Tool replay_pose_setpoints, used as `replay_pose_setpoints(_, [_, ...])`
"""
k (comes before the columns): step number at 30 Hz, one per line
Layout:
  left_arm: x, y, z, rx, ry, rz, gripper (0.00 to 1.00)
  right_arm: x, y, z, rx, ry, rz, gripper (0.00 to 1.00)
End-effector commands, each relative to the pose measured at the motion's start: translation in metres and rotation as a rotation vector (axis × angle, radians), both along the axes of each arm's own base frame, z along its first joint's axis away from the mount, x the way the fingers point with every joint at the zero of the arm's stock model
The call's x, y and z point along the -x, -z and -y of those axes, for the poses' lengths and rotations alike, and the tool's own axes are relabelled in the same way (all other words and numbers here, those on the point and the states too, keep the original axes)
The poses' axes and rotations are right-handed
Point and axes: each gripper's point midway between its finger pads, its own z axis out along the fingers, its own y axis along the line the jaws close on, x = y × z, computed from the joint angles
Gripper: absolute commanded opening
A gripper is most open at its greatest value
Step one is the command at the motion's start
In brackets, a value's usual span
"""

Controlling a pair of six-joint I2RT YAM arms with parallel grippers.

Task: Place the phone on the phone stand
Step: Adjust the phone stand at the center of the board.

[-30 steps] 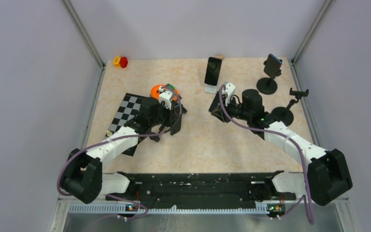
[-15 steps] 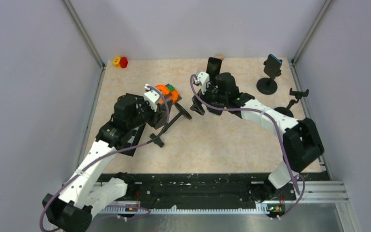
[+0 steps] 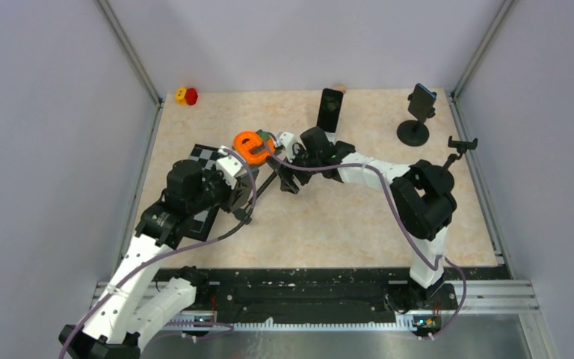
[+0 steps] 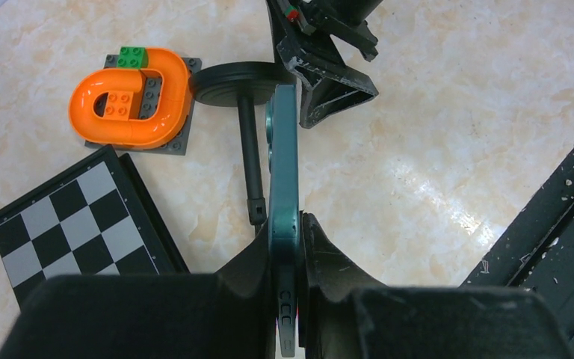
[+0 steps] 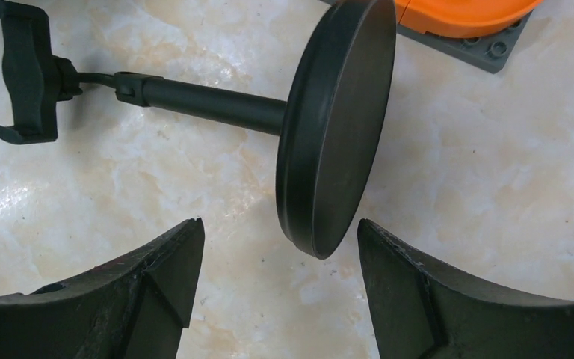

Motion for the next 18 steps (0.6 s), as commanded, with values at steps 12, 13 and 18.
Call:
replay_pose_setpoints(12, [-0.017, -0.007, 0.004, 0.009, 0.001, 0.061, 0.0, -0.029, -0.018, -0.019, -0.078, 0.11, 0.045, 0.65])
replay_pose_setpoints(13, [-0.017, -0.008, 0.004, 0.009, 0.0, 0.062, 0.0, -0.03, -0.017, -0.019, -0.075, 0.114, 0.043, 0.65])
replay_pose_setpoints(18, [-0.017, -0.008, 0.005, 0.011, 0.002, 0.064, 0.0, -0.035, -0.012, -0.019, -0.059, 0.154, 0.025, 0.5])
